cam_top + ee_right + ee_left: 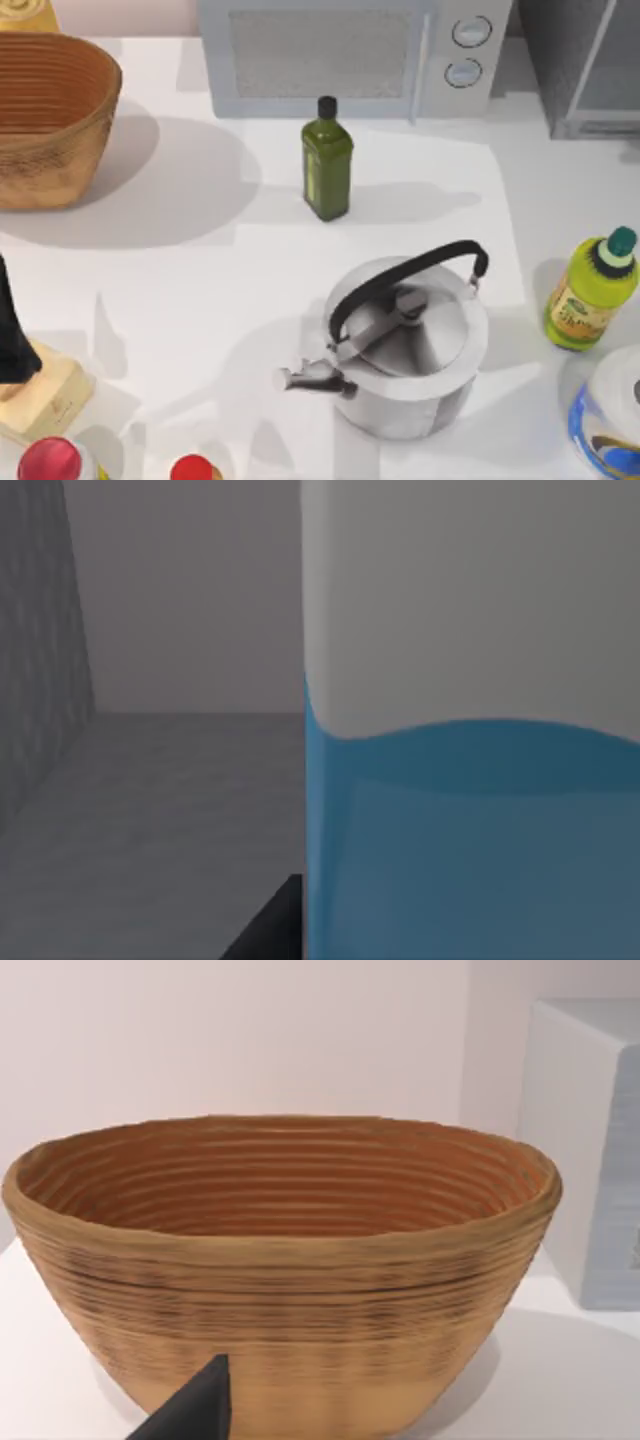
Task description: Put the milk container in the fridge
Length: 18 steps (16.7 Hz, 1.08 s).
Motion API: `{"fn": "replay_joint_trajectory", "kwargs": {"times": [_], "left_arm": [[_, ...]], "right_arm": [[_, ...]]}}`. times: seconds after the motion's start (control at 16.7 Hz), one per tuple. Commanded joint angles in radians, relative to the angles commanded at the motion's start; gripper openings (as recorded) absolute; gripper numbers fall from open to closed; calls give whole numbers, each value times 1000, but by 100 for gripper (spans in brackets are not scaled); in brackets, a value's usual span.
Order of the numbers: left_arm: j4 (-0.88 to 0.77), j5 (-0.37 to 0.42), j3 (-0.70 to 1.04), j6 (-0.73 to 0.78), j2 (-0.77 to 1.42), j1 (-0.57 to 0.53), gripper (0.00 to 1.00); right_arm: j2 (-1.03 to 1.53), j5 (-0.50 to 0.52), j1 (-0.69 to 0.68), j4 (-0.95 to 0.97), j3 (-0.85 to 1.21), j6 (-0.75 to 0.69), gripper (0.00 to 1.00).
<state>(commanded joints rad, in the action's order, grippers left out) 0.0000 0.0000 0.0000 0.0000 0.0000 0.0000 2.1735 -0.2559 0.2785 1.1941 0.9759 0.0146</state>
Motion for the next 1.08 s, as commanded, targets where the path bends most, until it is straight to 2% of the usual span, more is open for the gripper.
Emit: {"fn": "replay_joint_trajectory", "kwargs": {"times": [0.48, 1.08], "left_arm": [[0, 0, 0, 0, 0, 0, 100], [0, 0, 0, 0, 0, 0, 100]], "right_arm": [[27, 0, -12, -25, 34, 3, 0], [250, 50, -59, -337, 582, 3, 0]]}}
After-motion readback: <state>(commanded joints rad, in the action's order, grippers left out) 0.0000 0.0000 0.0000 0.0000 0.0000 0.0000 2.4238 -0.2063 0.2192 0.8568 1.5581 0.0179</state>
